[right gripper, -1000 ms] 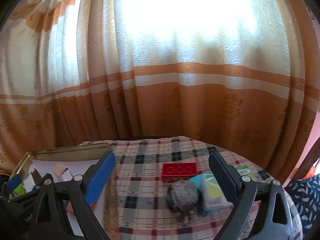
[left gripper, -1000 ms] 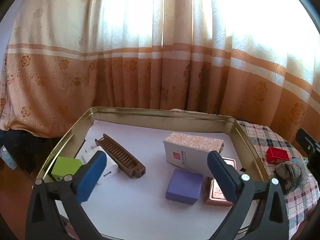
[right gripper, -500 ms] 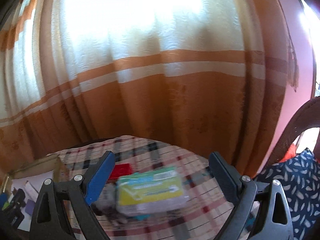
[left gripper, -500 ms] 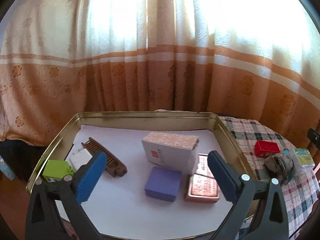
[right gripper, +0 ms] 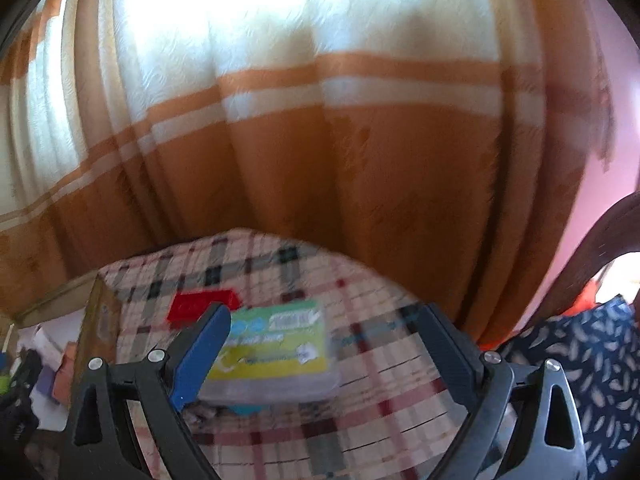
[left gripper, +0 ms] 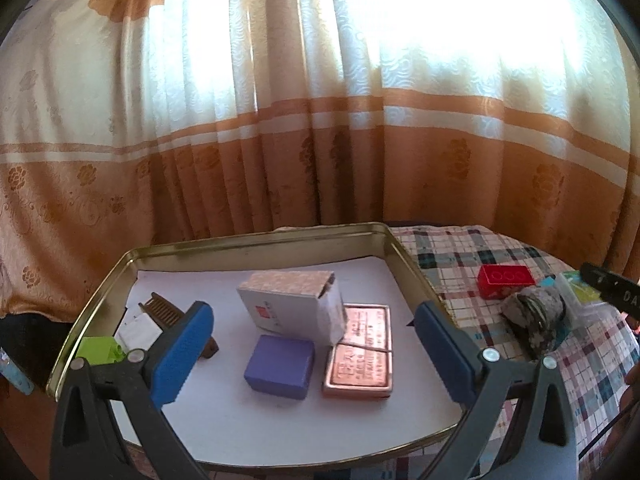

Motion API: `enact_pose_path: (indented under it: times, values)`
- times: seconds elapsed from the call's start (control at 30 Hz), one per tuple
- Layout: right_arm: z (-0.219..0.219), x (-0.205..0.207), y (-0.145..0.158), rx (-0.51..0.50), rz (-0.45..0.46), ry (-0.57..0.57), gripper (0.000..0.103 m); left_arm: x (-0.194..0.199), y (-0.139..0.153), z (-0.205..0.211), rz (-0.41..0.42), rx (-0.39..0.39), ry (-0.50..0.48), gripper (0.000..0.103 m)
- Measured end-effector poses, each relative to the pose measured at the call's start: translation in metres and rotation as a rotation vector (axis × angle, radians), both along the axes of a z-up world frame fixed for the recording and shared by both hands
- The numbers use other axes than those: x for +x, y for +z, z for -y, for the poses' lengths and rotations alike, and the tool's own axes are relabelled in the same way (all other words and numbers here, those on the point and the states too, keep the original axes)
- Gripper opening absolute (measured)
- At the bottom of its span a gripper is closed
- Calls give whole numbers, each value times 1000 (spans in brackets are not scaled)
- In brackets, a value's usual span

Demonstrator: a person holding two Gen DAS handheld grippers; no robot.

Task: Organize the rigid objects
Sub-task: 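Withdraw both open grippers from the tray toward the red block, then grasp the clear floss box with the right gripper while the left gripper grasps the grey mesh bundle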

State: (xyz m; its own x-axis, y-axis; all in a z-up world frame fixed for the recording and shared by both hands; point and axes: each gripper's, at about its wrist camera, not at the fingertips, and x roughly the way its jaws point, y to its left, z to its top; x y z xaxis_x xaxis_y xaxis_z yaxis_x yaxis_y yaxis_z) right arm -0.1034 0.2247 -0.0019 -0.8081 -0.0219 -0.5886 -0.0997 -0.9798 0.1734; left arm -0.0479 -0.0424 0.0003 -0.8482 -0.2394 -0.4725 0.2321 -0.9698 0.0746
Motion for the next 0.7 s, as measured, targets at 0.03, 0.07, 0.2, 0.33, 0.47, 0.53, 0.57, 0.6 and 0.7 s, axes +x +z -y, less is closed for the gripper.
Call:
enact_pose_path:
  times: [0.03, 0.07, 0.2, 0.33, 0.47, 0.53, 0.57, 0.6, 0.7]
  values:
    - [-1, -1, -1, -34, 8, 21, 96, 0, 0, -1, 1, -2, -2, 102]
    - [0, -1, -2, -44, 10, 29, 96, 0, 0, -2, 2, -5, -3, 102]
    - [4, -1, 0, -33, 12, 36, 96, -1, 0, -2, 6, -1, -4, 102]
    - [13, -2, 0, -21, 13, 72, 96, -1, 0, -3, 7, 3, -2, 102]
    - [26, -7, -5, 34, 50, 111, 96, 0, 0, -4, 7, 3, -4, 102]
    - [26, -7, -6, 38, 52, 108, 96, 1, 0, -4, 6, 3, -5, 102]
    - [24, -6, -6, 26, 47, 104, 96, 1, -1, -4, 6, 4, -5, 102]
    - [21, -6, -6, 14, 49, 97, 96, 1, -1, -4, 7, 4, -5, 102]
    - [17, -13, -13, -5, 93, 84, 96, 1, -1, -5, 9, 6, -4, 102]
